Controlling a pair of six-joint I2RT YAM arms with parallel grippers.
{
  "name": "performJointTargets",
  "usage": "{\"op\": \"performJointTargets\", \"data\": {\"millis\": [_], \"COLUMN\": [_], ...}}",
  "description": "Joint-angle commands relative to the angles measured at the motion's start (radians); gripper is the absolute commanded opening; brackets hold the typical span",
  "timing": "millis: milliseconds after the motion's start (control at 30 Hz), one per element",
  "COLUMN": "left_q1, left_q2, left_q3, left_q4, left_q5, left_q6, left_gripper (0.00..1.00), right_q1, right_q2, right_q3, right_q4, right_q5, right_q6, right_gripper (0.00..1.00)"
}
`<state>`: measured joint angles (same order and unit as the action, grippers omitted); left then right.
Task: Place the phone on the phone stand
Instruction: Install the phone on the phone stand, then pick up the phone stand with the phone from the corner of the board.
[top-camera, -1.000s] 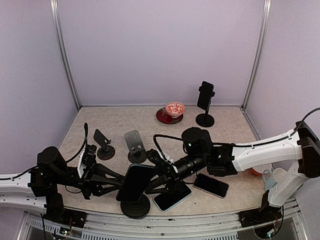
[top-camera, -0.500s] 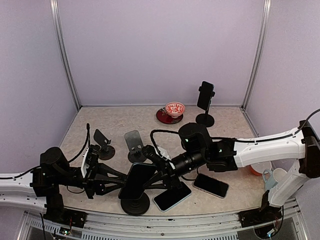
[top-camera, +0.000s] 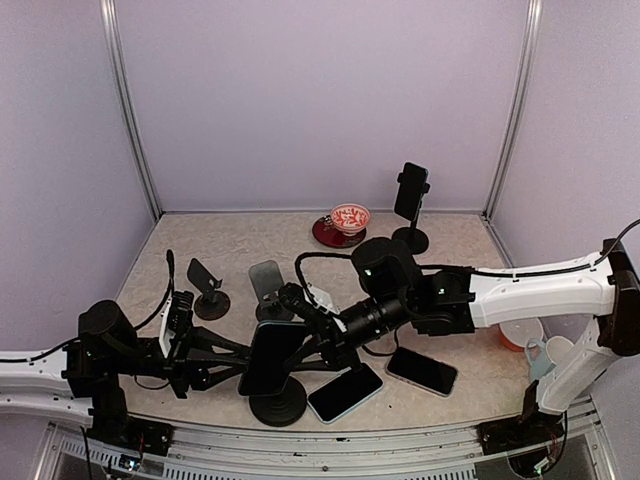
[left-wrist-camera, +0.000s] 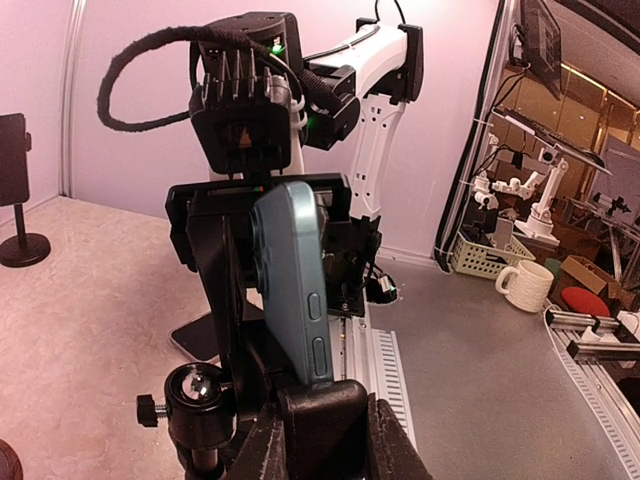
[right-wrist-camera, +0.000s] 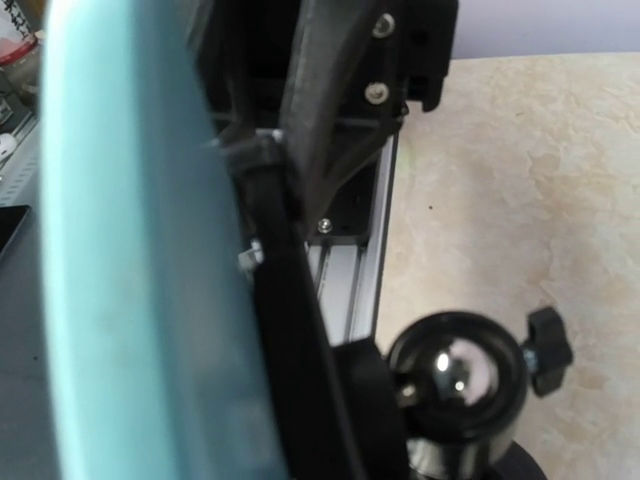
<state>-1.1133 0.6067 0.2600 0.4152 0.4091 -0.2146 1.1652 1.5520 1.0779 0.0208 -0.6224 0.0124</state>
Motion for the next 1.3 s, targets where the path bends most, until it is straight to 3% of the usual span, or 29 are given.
{"op": "performJointTargets", "data": {"millis": [0, 833, 1200, 1267], "left_q1": [-0.003, -0.012, -0.023, -0.023], "left_q2": [-0.022, 0.04, 0.043, 0.039], "left_q3": [-0.001, -0.056, -0.059, -0.059], "left_q4": [0.111, 0.181, 0.179, 0.176], "left_q5": [0.016, 0.012, -0.005, -0.012], "left_q6": [0.009, -0.026, -0.029, -0.032], "left_gripper": [0.0, 0.0, 0.0, 0.13], "right_q1": [0.0, 0.0, 0.001, 0.0], "right_q2": [-0.019, 0.014, 0.031, 0.012], "right_q3": [0.062, 0.239, 0.257, 0.258], "right_q4": [0.015, -0.208, -0.288, -0.28], "right_q5": [0.044, 0.071, 0.088, 0.106], "right_q6": [0.012, -0.024, -0.048, -0.049], "right_gripper": [0.19, 0.19, 0.1, 0.1]}}
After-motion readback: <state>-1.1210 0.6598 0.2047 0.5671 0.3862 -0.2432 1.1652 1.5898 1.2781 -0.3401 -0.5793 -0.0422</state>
